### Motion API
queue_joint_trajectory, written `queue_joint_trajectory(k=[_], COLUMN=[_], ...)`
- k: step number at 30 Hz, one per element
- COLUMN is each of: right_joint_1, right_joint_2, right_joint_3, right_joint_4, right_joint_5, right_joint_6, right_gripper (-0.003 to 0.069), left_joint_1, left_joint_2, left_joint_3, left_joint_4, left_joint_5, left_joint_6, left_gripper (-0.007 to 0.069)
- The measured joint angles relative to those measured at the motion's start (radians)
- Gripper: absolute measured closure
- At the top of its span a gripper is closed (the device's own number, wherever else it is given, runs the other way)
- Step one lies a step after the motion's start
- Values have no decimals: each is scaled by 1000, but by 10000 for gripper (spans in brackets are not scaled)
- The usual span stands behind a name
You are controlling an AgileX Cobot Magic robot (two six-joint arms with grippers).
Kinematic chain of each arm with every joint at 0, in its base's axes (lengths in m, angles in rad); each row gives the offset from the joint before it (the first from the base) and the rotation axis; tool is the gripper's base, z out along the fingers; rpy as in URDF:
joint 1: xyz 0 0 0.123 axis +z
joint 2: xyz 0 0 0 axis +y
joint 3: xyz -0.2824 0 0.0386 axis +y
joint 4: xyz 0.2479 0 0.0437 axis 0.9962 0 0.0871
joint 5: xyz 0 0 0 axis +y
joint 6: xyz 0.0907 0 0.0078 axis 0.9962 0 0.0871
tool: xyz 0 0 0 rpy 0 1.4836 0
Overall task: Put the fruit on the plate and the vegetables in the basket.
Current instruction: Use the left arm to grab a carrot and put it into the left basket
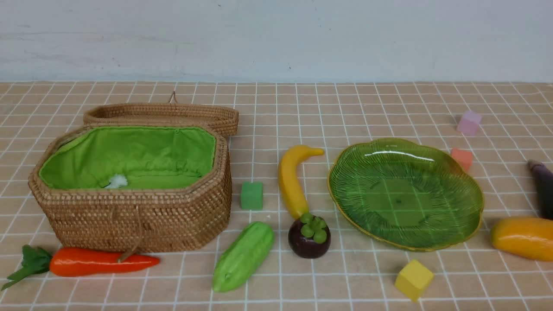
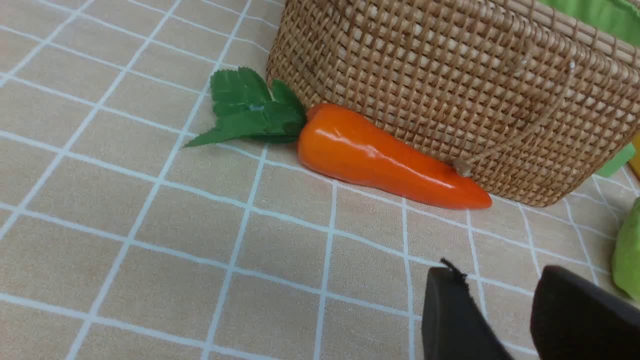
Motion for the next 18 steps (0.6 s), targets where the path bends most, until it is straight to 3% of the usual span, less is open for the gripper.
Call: queue_joint_trajectory(k=[13, 18], right_joint_1=[0, 0], right_joint_2=[0, 0], right_joint_3=[0, 0], right_joint_4=[0, 0], right_joint_5=[0, 0], right_joint_6=[0, 0], right_gripper=[417, 417], left_joint_1=[0, 0], left_joint_2=[0, 0], left_joint_3=[0, 0], left_joint_4=[0, -39], left_joint_5=[0, -103], left_joint_6=[0, -23], left_gripper=[386, 386])
